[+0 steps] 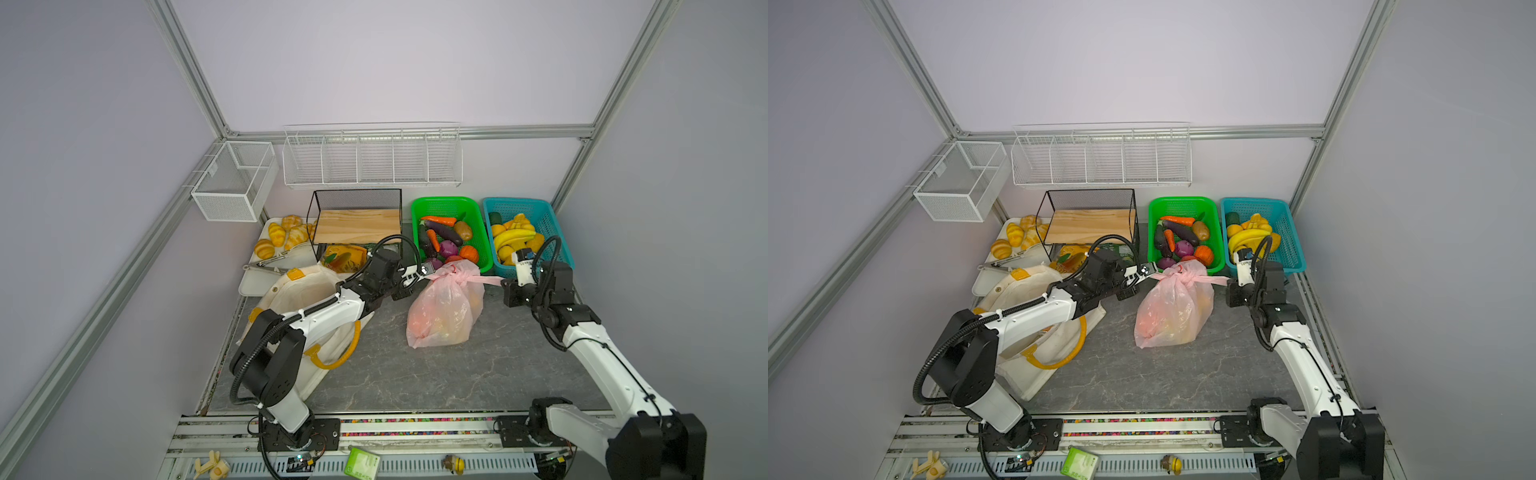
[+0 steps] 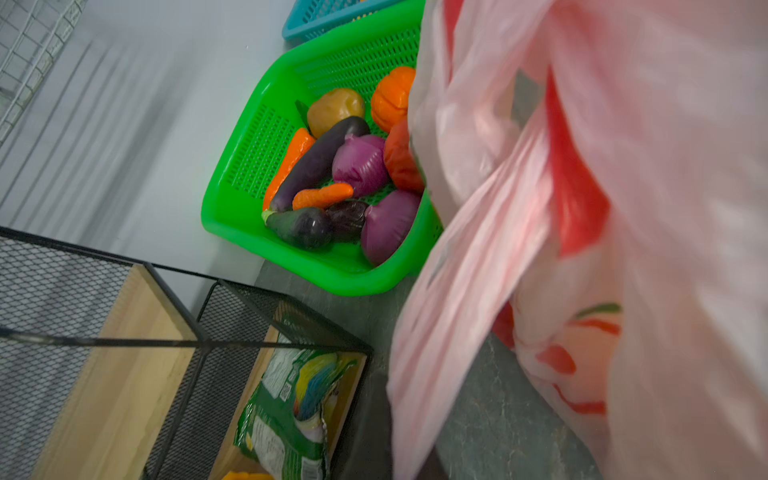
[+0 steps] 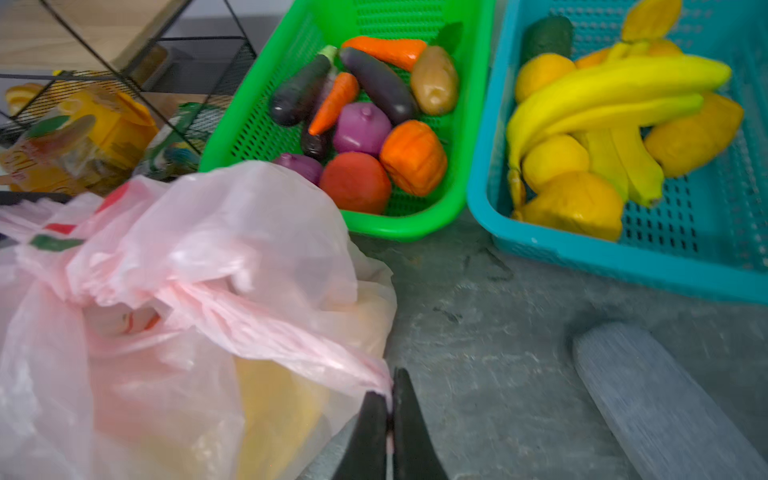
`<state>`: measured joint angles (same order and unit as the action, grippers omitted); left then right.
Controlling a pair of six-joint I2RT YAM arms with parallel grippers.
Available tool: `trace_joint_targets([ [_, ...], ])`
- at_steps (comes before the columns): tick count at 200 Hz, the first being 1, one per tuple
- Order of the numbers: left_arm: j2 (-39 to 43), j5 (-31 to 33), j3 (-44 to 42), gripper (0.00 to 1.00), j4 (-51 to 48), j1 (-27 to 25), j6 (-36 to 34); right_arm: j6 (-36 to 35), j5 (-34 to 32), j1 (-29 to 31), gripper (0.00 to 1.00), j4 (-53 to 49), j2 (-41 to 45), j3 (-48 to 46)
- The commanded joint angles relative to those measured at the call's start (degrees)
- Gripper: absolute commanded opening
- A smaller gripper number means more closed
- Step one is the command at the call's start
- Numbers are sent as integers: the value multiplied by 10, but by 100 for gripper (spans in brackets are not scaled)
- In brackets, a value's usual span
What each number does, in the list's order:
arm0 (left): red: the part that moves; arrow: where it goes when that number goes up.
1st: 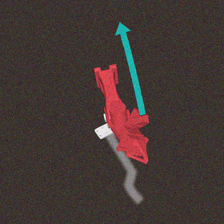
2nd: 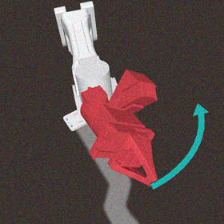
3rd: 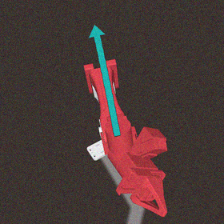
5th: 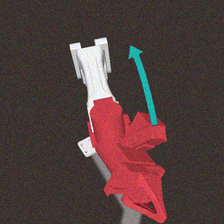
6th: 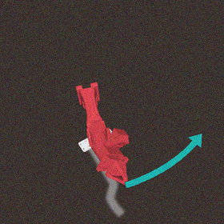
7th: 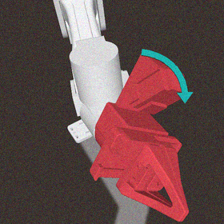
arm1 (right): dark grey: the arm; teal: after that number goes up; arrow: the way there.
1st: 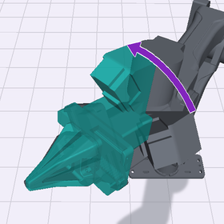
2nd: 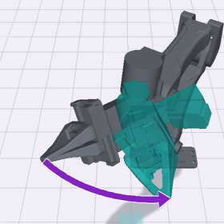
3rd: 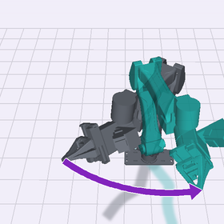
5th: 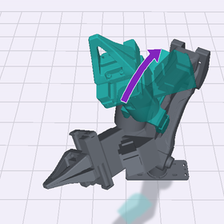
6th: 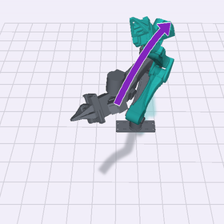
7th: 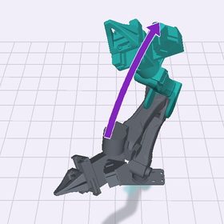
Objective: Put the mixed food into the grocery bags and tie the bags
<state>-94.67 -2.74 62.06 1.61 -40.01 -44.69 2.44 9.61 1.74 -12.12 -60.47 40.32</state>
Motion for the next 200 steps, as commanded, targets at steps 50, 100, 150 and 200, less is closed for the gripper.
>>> trace_joint_targets([
  [50, -30, 113, -6, 0, -3, 20, -22, 127, -55, -83, 7, 159, 17, -123],
  [100, -17, 86, 1, 0, 14, 13, 6, 141, 2, -72, 14, 207, -28, -119],
  [150, 77, -79, 7, 51, -8, 7, 130, 85, -31, 29, 80, 121, 43, -53],
  [200, 112, -172, 1, 73, 71, -17, 373, 59, -62, 54, 93, 56, 107, 10],
])
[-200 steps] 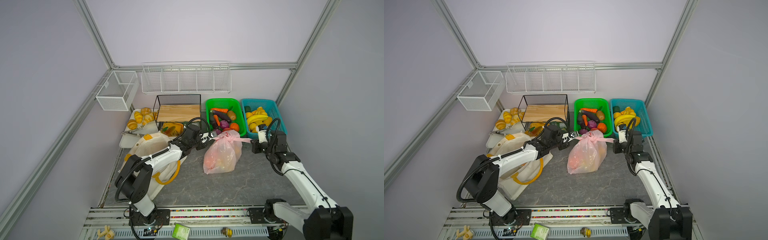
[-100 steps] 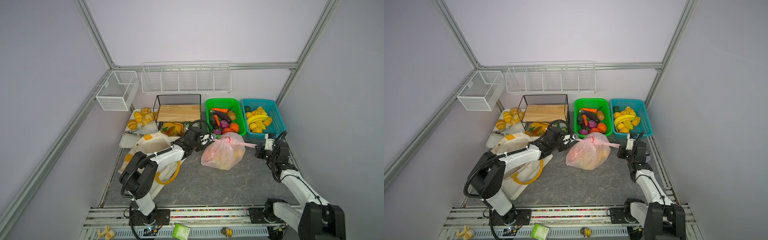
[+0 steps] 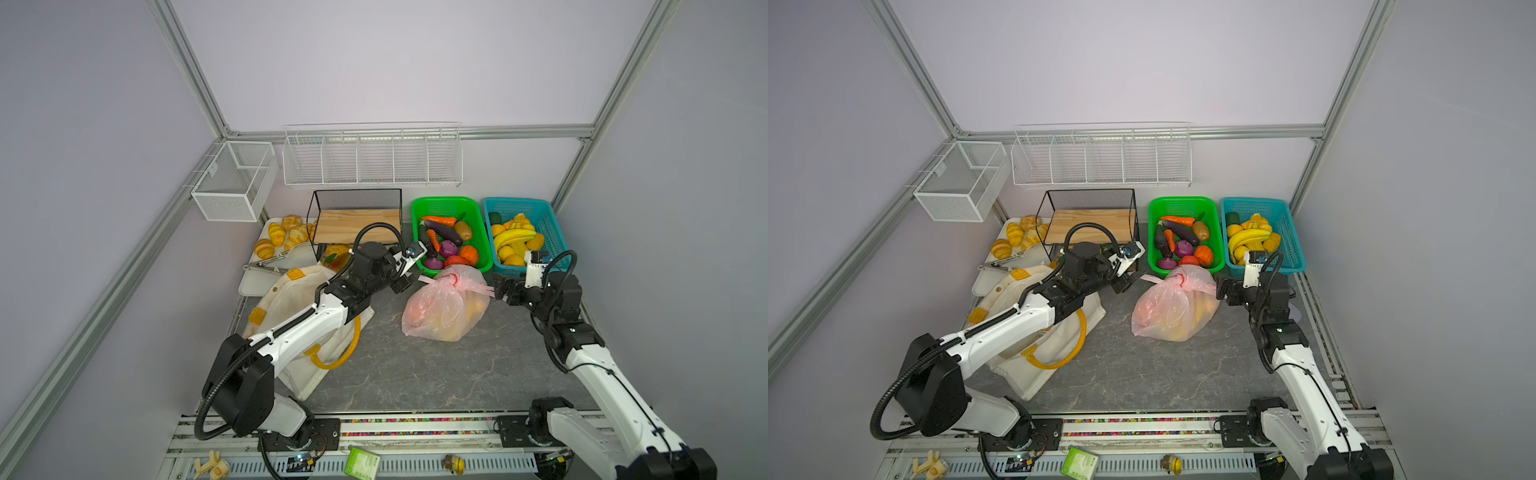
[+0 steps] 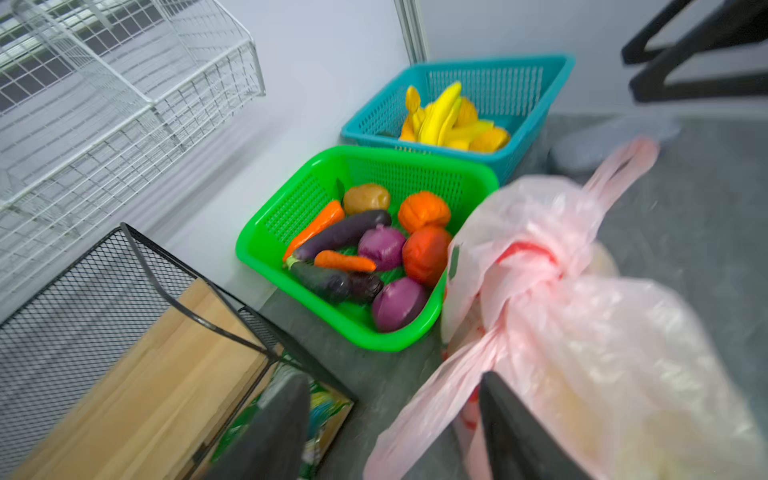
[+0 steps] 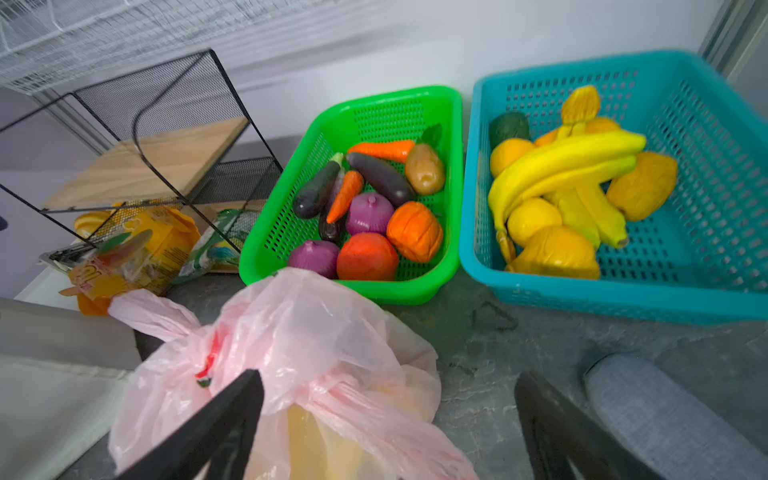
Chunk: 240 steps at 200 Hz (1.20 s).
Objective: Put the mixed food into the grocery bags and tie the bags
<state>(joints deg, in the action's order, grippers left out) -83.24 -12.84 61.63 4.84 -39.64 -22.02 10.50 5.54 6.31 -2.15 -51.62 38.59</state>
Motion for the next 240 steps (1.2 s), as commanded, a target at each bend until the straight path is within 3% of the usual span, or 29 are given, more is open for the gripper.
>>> trace_joint_targets([
  [1, -3, -71, 6, 73, 39, -22, 148, -23, -21, 9, 93, -44, 19, 29],
  [30, -45, 2, 49, 79, 14, -90, 154, -40, -43, 12, 91, -62, 22, 52],
  [58, -54, 116, 86, 79, -49, -103, 192, -50, -31, 14, 88, -84, 23, 61],
  [99, 70, 221, 81, 75, -190, -102, 276, -52, -4, 37, 88, -99, 36, 53],
  [147, 196, 359, 88, 73, -519, -103, 399, -51, 10, 109, 88, -87, 0, 51],
  [175, 247, 378, 63, 74, -618, -102, 453, -57, 7, 134, 88, -97, -33, 71],
  [207, 227, 307, 36, 74, -612, -72, 446, -54, 11, 143, 88, -101, -64, 83],
  [240, 183, 363, 28, 59, -588, -53, 431, -45, 9, 144, 89, -91, -50, 68],
])
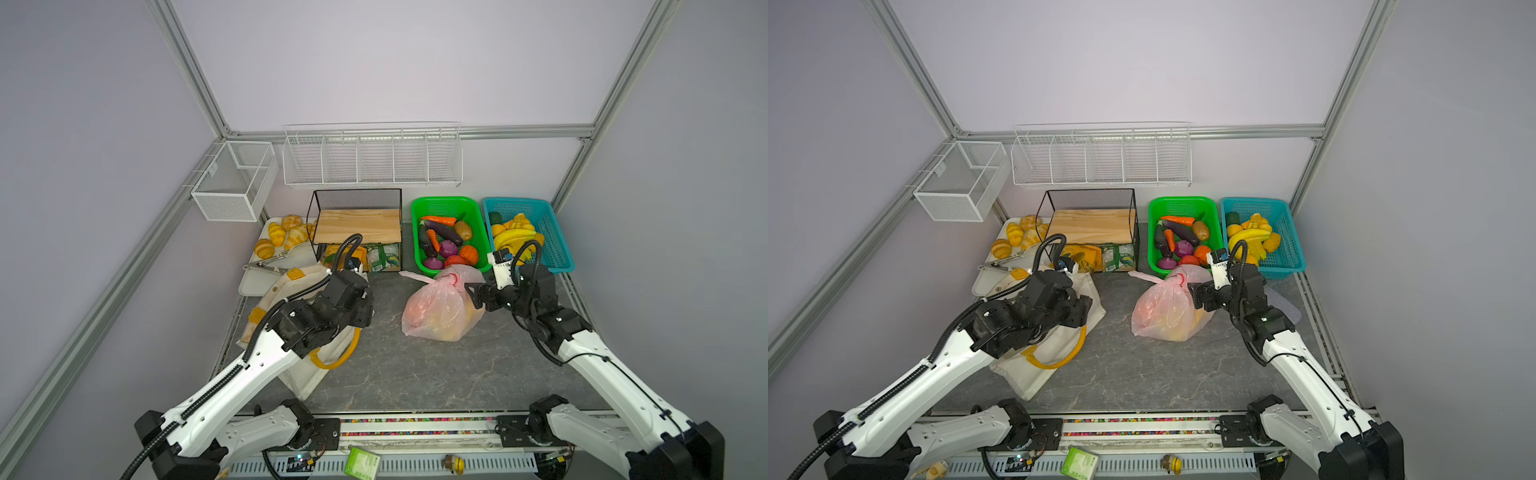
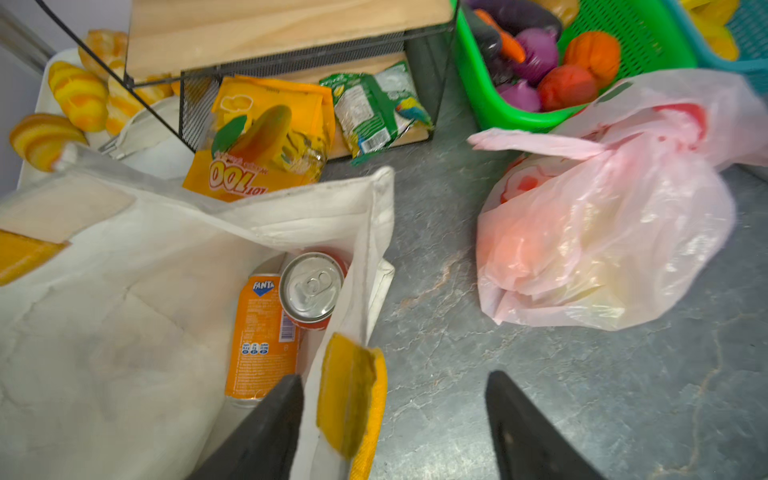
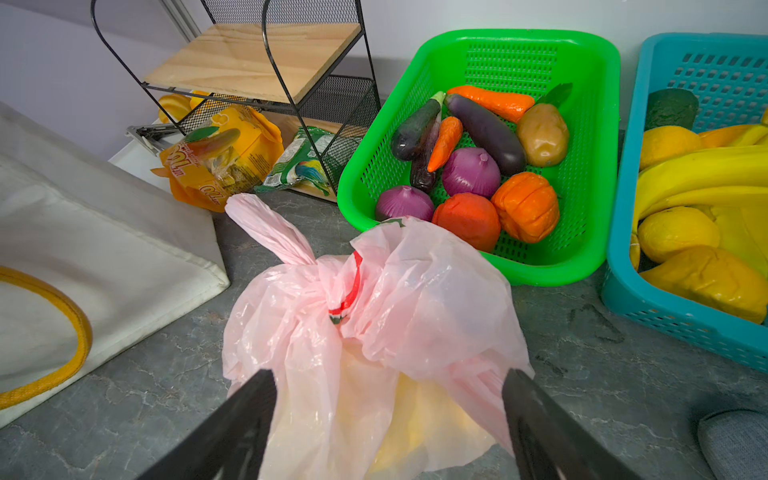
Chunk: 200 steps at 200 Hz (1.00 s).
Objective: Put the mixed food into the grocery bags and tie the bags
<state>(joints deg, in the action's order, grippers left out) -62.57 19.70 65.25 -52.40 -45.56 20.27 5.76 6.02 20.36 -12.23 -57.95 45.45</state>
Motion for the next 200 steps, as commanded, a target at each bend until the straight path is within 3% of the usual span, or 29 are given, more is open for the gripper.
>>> trace_joint_targets([
  [1, -25, 39, -8, 59, -15, 6, 6, 2, 4, 3, 89, 9, 14, -1],
  [14, -41, 58, -14, 52, -2, 7, -2, 0, -4, 4, 89, 4, 15, -2],
  [30, -55, 49, -20, 36, 22, 7, -9, -3, -7, 4, 89, -10, 12, 4],
  [66, -70, -58, -15, 0, 91, 6, -12, -5, -11, 3, 89, -19, 8, 6],
  [94, -88, -131, 5, 0, 150, -1, 7, 1, -3, 3, 90, -25, -13, 9],
  [200, -212, -155, 121, 0, 198, -32, -12, -15, -2, 26, 90, -60, -75, 45],
])
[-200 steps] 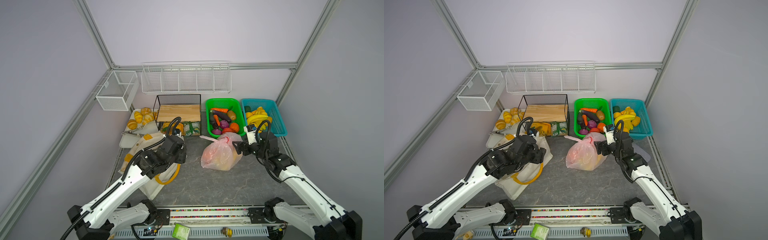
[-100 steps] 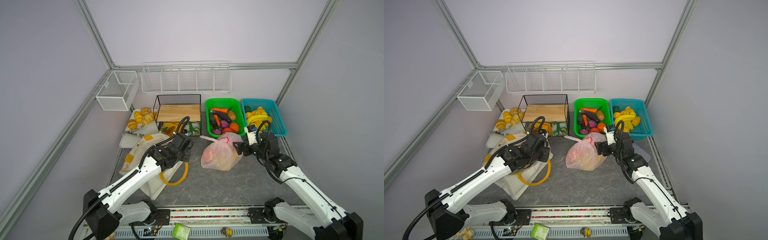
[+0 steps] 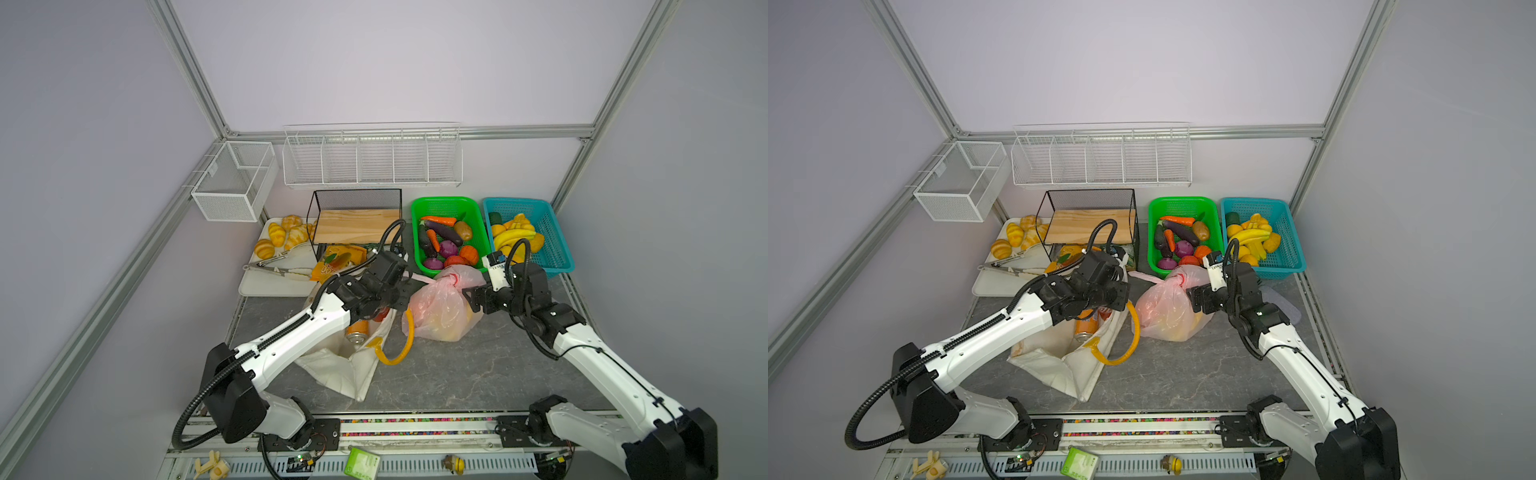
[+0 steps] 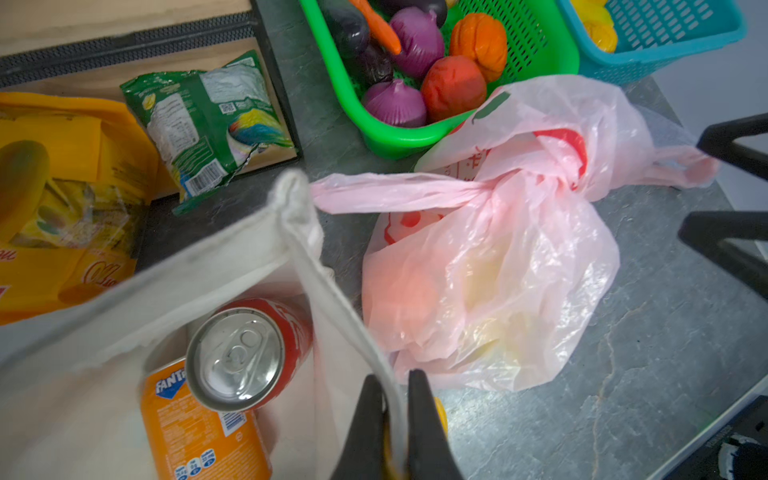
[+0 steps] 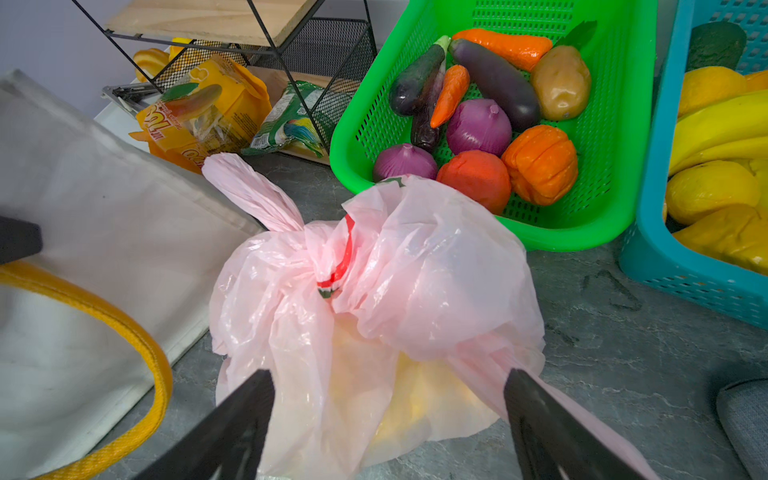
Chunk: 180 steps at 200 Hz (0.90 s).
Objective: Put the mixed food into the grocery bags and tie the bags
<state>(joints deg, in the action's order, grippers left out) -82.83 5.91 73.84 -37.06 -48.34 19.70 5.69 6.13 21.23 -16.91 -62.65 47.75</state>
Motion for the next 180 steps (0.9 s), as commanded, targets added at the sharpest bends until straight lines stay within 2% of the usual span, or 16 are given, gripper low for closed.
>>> trace_joint_targets([
  [1, -10, -17, 36, 0, 45, -4, -7, -15, -5, 18, 90, -14, -30, 22],
  [28, -31, -22, 54, 0, 51, -4, -10, 2, -60, 49, 91, -39, -84, 81],
  [87, -51, -12, 41, 0, 64, -4, -25, 36, -211, 111, 88, -94, -188, 146],
  [138, -42, -3, 13, 0, 75, -3, -25, 43, -220, 111, 88, -76, -283, 174],
  [150, -39, -2, 8, 0, 77, -2, -25, 45, -208, 107, 91, -67, -298, 174],
  [164, -36, -2, 3, 0, 80, -2, -24, 48, -194, 104, 100, -62, -310, 173],
  [180, -33, -3, -1, 0, 83, -1, -24, 50, -178, 99, 83, -60, -317, 171],
])
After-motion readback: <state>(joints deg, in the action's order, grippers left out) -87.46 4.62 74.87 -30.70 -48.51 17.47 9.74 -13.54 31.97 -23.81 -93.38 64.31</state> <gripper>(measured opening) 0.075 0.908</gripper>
